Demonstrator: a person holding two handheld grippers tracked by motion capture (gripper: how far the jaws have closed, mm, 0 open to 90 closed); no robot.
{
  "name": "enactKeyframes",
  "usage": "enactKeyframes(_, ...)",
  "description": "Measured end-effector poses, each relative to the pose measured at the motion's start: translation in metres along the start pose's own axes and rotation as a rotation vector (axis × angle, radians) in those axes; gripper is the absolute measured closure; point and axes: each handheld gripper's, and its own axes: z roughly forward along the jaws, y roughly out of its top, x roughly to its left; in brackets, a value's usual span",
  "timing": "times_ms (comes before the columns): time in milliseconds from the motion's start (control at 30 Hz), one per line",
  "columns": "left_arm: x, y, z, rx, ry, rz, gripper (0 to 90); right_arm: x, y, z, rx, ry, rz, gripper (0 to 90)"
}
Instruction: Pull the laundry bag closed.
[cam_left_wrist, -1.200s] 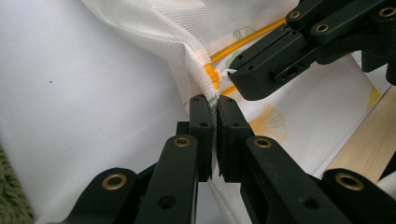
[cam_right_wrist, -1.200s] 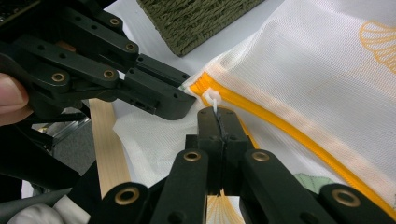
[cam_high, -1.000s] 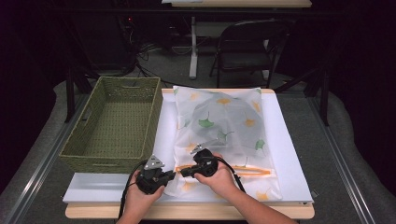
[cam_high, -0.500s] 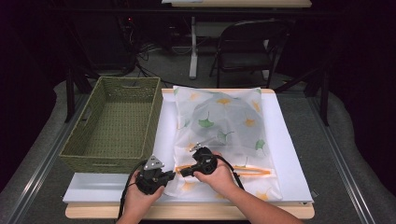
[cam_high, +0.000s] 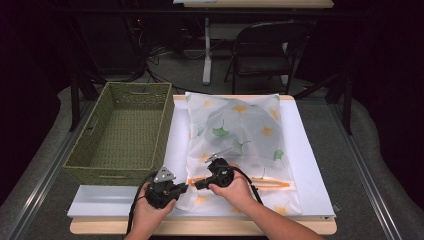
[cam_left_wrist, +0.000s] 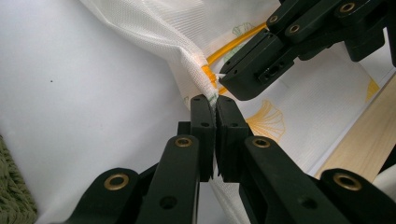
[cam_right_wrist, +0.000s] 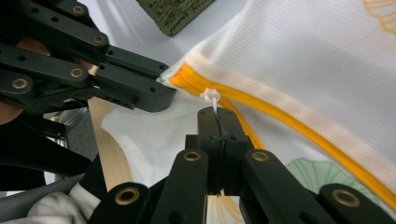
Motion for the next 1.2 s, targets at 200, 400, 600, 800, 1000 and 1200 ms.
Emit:
enactKeyframes(200,0.000,0.000,-0.003,0.002,0.001,0.008,87.4,-0.003,-0.011,-0.007,-0.019,-0.023,0.008,90.0)
enactKeyframes(400,0.002,0.000,-0.007,-0.006,0.007,0.005,87.5,-0.011,-0.020,-0.015,-0.024,-0.055,0.017,90.0)
enactKeyframes(600,0.004,-0.001,-0.009,-0.012,0.009,-0.009,87.5,-0.020,-0.030,-0.027,-0.036,-0.079,0.042,90.0)
enactKeyframes(800,0.004,-0.001,-0.010,-0.011,0.012,-0.004,87.5,-0.024,-0.039,-0.038,-0.036,-0.111,0.042,90.0)
enactKeyframes(1000,0.007,-0.002,-0.011,-0.008,0.015,-0.014,87.4,-0.028,-0.049,-0.048,-0.040,-0.154,0.047,90.0)
enactKeyframes(1200,0.012,-0.004,-0.012,-0.009,0.029,-0.026,87.5,-0.032,-0.058,-0.066,-0.076,-0.159,0.079,90.0)
